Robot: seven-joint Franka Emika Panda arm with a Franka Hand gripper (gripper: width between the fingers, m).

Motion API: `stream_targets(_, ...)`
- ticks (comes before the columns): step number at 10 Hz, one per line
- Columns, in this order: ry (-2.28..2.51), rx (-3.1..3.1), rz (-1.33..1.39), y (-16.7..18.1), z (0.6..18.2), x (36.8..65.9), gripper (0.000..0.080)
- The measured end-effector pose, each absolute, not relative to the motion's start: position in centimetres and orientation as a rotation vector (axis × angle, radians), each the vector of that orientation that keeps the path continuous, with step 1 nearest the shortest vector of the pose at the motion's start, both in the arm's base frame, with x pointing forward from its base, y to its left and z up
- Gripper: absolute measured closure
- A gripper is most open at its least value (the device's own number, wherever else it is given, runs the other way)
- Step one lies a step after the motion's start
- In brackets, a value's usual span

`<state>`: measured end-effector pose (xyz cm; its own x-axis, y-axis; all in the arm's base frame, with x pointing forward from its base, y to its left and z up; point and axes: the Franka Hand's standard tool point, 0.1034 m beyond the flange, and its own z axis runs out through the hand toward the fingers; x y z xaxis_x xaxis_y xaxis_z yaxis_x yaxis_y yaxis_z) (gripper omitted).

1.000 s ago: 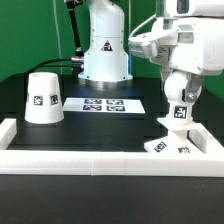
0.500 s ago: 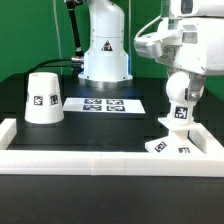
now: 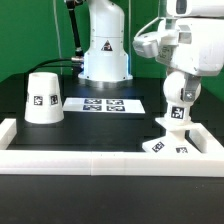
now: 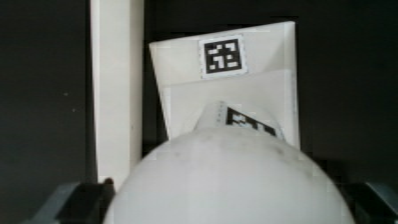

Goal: Assemble lamp

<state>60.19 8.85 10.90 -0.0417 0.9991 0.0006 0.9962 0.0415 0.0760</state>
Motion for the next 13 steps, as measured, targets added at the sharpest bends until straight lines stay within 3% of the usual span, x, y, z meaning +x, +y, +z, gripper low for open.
stream_targets(6,1.43,2.757,0.133,9.26,10.92,60.31,0.0222)
stream_targets(13,0.814,3.02,0.141,9.58,10.91,60.25,0.0222)
